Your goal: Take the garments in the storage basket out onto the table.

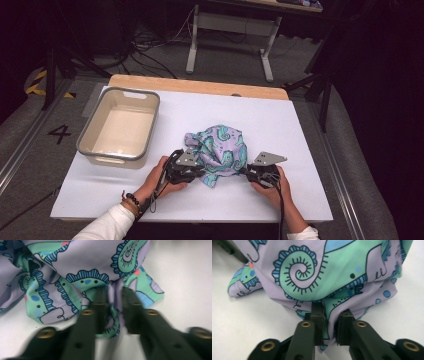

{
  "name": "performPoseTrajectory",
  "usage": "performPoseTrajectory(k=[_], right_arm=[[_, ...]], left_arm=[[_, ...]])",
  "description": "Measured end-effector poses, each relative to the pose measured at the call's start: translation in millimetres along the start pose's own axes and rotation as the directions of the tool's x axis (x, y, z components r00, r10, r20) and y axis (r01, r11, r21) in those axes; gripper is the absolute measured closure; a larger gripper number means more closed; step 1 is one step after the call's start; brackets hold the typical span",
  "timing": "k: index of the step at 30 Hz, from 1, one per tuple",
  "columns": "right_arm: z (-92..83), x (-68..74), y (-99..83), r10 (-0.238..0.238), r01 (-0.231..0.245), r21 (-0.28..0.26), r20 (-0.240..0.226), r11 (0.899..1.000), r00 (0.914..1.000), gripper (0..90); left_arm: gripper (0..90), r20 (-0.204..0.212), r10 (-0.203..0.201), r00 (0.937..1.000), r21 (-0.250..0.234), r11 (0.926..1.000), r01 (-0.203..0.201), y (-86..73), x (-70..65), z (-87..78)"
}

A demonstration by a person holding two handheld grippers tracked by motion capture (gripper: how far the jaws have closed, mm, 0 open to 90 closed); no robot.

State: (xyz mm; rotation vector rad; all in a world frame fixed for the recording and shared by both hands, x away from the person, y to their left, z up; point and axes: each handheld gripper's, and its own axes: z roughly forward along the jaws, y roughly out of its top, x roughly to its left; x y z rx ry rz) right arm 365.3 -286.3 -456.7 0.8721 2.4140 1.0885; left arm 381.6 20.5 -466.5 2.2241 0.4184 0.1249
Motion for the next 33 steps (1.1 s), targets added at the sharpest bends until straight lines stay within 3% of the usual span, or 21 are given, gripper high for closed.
performPoseTrajectory(k=[2,8,9,13,16,17,24,31,33], right_arm=[[-6.5,0.4,0.8,-0.009,0.009,-0.018,0.010,1.000,0.9999,83.5],[-32.2,-1.9,2.6,0.010,-0.004,-0.118,0.052,0.993,0.9986,84.3],[-36.4,-2.1,3.0,0.014,-0.006,-0.135,0.060,0.991,0.9981,84.3],[-52.2,-4.2,4.1,0.037,-0.017,-0.207,0.096,0.978,0.9947,84.5],[-56.9,-5.6,4.0,0.055,-0.028,-0.230,0.112,0.973,0.9922,84.3],[-60.8,-6.8,2.9,0.071,-0.037,-0.254,0.127,0.967,0.9894,84.3],[-65.4,-8.6,0.1,0.097,-0.049,-0.275,0.161,0.960,0.9821,84.4],[-61.9,-14.4,-7.5,0.123,-0.074,-0.237,0.199,0.969,0.9722,84.5],[-60.1,-17.0,-9.3,0.133,-0.086,-0.219,0.209,0.972,0.9689,84.5]], left_arm=[[87.2,-0.001,0.014,0.9999,-0.015,0.9998,-0.014,0.3,-0.2,-4.2],[88.3,-0.026,0.053,0.9983,-0.040,0.9978,-0.054,1.7,-2.6,-19.6],[88.4,-0.026,0.043,0.9987,-0.053,0.9976,-0.045,1.6,-3.5,-21.2],[88.5,-0.036,0.067,0.9971,-0.057,0.9960,-0.069,2.4,-5.4,-32.1],[88.5,-0.042,0.073,0.9964,-0.066,0.9949,-0.076,2.4,-7.3,-35.9],[88.5,-0.038,0.077,0.9963,-0.066,0.9946,-0.080,2.4,-8.3,-37.2],[88.6,-0.045,0.124,0.9913,-0.040,0.9913,-0.126,0.6,-19.1,-43.2],[88.7,-0.024,0.141,0.9898,-0.008,0.9900,-0.141,-10.6,-29.4,-46.3],[88.7,-0.013,0.130,0.9915,-0.005,0.9915,-0.130,-13.4,-32.7,-46.1]])
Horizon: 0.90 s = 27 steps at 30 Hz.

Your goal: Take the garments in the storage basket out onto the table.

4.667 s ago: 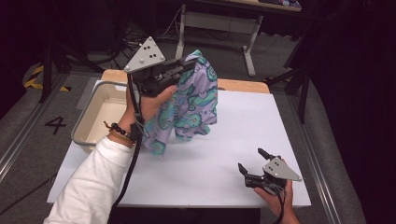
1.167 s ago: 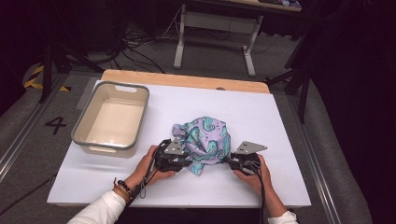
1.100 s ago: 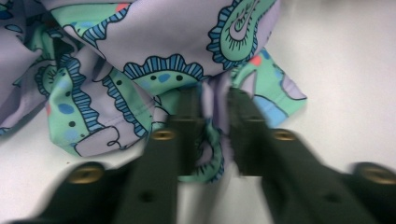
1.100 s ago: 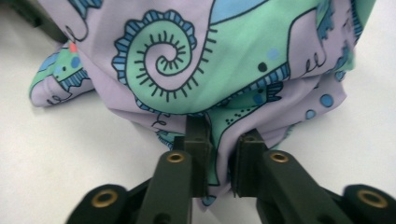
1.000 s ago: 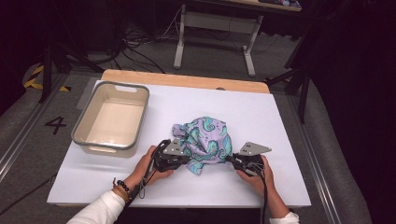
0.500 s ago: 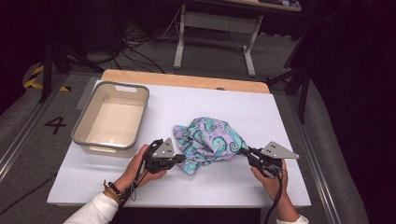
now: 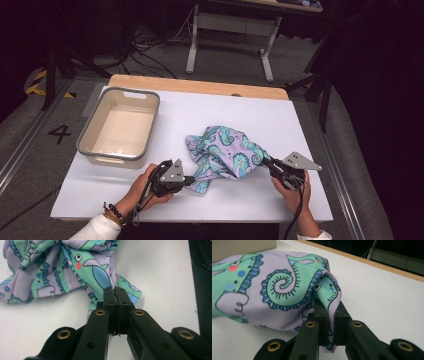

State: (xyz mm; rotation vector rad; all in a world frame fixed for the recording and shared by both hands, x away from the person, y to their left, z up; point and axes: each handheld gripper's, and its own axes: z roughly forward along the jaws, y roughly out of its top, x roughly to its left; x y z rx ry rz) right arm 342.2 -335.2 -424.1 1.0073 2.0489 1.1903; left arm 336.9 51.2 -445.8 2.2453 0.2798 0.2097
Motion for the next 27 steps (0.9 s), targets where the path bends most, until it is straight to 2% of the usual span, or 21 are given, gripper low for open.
performPoseTrajectory(k=[2,4,5,9,10,11,15,17,19,21,24,27], right_arm=[[3.5,-2.9,-3.7,0.019,-0.019,0.034,0.019,0.999,0.9996,84.4],[5.3,-4.1,-6.3,0.023,-0.025,0.051,0.029,0.998,0.9993,84.4],[5.3,-4.1,-6.3,0.023,-0.025,0.051,0.029,0.998,0.9993,84.4],[6.4,-5.6,-10.9,0.027,-0.030,0.079,0.039,0.996,0.9989,84.4],[6.4,-5.9,-11.7,0.026,-0.030,0.084,0.040,0.996,0.9989,84.3],[6.5,-6.4,-12.3,0.025,-0.029,0.086,0.040,0.996,0.9989,84.2],[6.9,-9.0,-13.8,0.028,-0.033,0.099,0.042,0.995,0.9987,80.2],[6.7,-9.3,-14.1,0.026,-0.030,0.098,0.048,0.995,0.9985,78.4],[4.6,-11.4,-14.1,0.030,-0.035,0.087,0.052,0.996,0.9982,70.0],[3.7,-11.8,-13.9,0.033,-0.038,0.082,0.057,0.996,0.9978,67.6],[-0.8,-12.9,-12.2,0.048,-0.050,0.043,0.061,0.998,0.9970,59.4],[-4.5,-13.2,-10.6,0.053,-0.053,0.006,0.051,0.999,0.9973,53.5]], left_arm=[[88.7,0.002,0.020,0.9998,0.018,0.9996,-0.020,-2.1,-3.5,-0.8],[88.7,0.004,0.010,0.9999,0.024,0.9997,-0.010,-3.2,-5.6,-1.5],[88.7,0.007,0.020,0.9998,0.021,0.9996,-0.020,-4.0,-6.2,-1.2],[88.7,0.005,0.012,0.9999,0.025,0.9996,-0.012,-7.8,-8.8,-3.5],[88.7,0.003,-0.003,1.0000,0.028,0.9996,0.003,-9.0,-10.3,-4.3],[88.8,0.002,0.008,1.0000,0.028,0.9996,-0.008,-9.8,-9.5,-5.0],[88.6,-0.009,-0.010,0.9999,0.028,0.9996,0.010,-13.4,-9.8,-7.8],[88.2,-0.016,-0.013,0.9998,0.022,0.9997,0.014,-14.0,-9.2,-9.5],[87.3,-0.032,-0.010,0.9994,0.011,0.9999,0.011,-13.7,-7.8,-10.4],[86.2,-0.034,-0.019,0.9993,0.005,0.9998,0.019,-13.8,-8.4,-10.3],[81.8,-0.049,-0.024,0.9985,0.003,0.9997,0.024,-13.1,-8.3,-12.4],[75.8,-0.063,-0.035,0.9974,-0.022,0.9992,0.034,-12.1,-7.1,-13.6]])
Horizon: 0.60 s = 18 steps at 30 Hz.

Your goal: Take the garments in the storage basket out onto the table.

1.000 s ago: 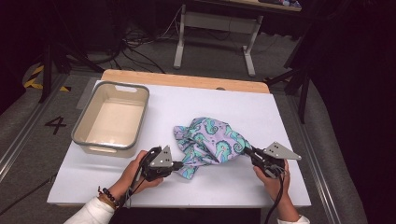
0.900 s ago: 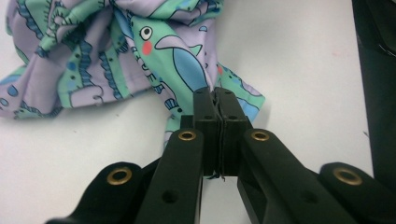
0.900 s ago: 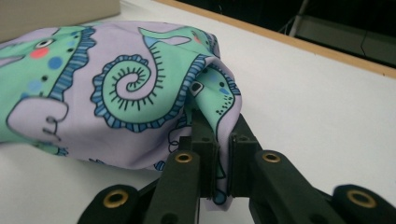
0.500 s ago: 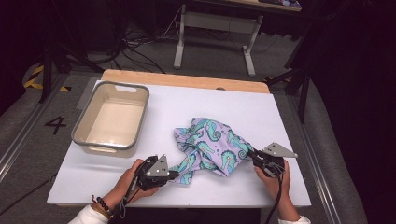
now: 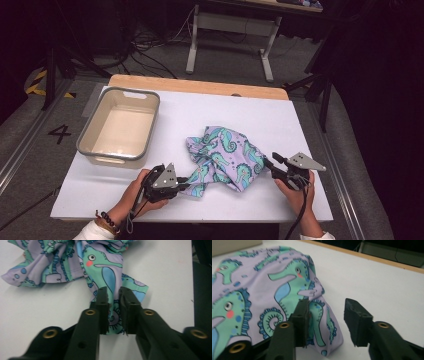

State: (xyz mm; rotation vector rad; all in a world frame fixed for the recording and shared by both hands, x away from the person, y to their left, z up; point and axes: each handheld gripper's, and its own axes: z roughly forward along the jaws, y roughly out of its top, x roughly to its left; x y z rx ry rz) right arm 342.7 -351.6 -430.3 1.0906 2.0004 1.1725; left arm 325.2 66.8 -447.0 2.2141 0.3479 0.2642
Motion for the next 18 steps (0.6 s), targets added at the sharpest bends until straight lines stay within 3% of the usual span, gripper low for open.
performPoseTrajectory(k=[2,5,12,18], right_arm=[[-1.7,0.6,1.2,0.002,-0.002,-0.020,-0.005,1.000,1.0000,50.1],[-2.0,2.2,2.5,-0.001,0.000,-0.038,-0.019,0.999,0.9998,45.7],[4.9,6.8,3.9,-0.017,0.016,-0.022,-0.042,1.000,0.9990,39.2],[11.0,10.2,2.9,-0.022,0.022,0.005,-0.050,1.000,0.9985,38.0]], left_arm=[[70.9,-0.029,-0.003,0.9996,-0.014,0.9999,0.003,0.8,0.4,-1.4],[65.4,-0.039,-0.013,0.9992,-0.039,0.9992,0.011,1.9,2.7,-2.5],[48.7,-0.098,-0.023,0.9950,-0.073,0.9972,0.016,13.6,12.0,3.3],[42.0,-0.127,-0.036,0.9913,-0.093,0.9954,0.024,22.7,21.7,10.5]])
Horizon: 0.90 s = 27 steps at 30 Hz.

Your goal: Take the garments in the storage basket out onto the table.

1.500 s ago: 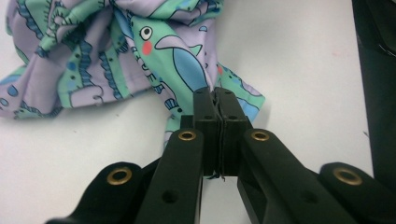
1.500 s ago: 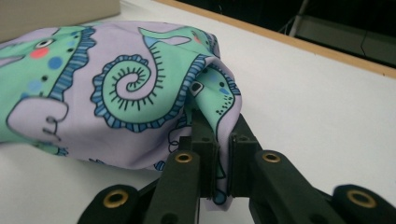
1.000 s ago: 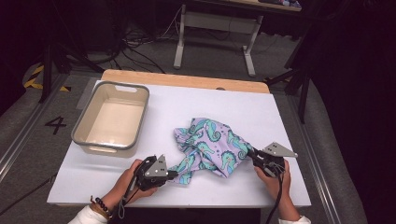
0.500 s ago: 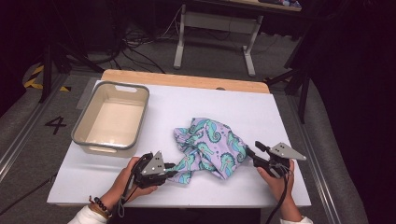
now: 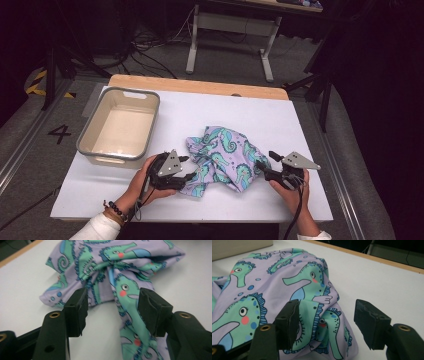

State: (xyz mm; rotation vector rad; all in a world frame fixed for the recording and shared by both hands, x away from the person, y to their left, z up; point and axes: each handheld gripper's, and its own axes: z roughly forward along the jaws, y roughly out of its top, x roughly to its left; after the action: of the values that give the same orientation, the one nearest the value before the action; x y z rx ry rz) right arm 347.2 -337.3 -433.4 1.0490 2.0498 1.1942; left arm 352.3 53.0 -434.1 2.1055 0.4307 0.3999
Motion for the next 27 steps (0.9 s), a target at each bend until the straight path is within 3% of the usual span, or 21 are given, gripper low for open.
performPoseTrajectory(k=[4,9,15,18,22,24,26,27], right_arm=[[6.5,1.4,-0.9,0.000,0.000,0.031,0.012,1.000,0.9999,42.8],[13.0,0.6,-3.4,0.010,-0.010,0.072,-0.002,0.997,1.0000,53.8],[21.1,-0.2,-8.8,0.036,-0.034,0.106,-0.023,0.994,0.9991,74.2],[20.6,1.8,-9.0,0.010,-0.006,0.102,-0.035,0.995,0.9993,79.0],[14.9,3.1,-6.3,-0.014,0.017,0.078,-0.042,0.997,0.9990,81.5],[10.7,2.9,-3.9,-0.018,0.020,0.058,-0.040,0.998,0.9990,81.7],[3.6,1.9,0.7,-0.013,0.013,0.018,-0.035,1.000,0.9993,82.0],[-0.2,1.7,3.1,-0.018,0.018,-0.001,-0.029,1.000,0.9994,82.2]], left_arm=[[37.6,-0.019,-0.012,0.9997,-0.005,0.9999,0.012,6.3,7.7,7.4],[36.5,-0.029,-0.029,0.9992,0.005,0.9996,0.029,15.9,20.5,29.4],[41.2,-0.051,-0.021,0.9985,0.077,0.9967,0.025,18.7,33.9,59.1],[50.0,-0.032,-0.046,0.9985,0.080,0.9957,0.048,18.2,39.6,69.3],[77.1,-0.006,-0.021,0.9998,0.085,0.9961,0.022,19.0,43.4,74.8],[86.5,-0.027,0.009,0.9996,0.078,0.9969,-0.007,22.8,40.1,70.6],[87.0,-0.072,0.046,0.9963,0.054,0.9976,-0.043,30.9,34.8,60.0],[87.0,-0.079,0.044,0.9959,0.035,0.9985,-0.041,33.9,33.4,54.8]])
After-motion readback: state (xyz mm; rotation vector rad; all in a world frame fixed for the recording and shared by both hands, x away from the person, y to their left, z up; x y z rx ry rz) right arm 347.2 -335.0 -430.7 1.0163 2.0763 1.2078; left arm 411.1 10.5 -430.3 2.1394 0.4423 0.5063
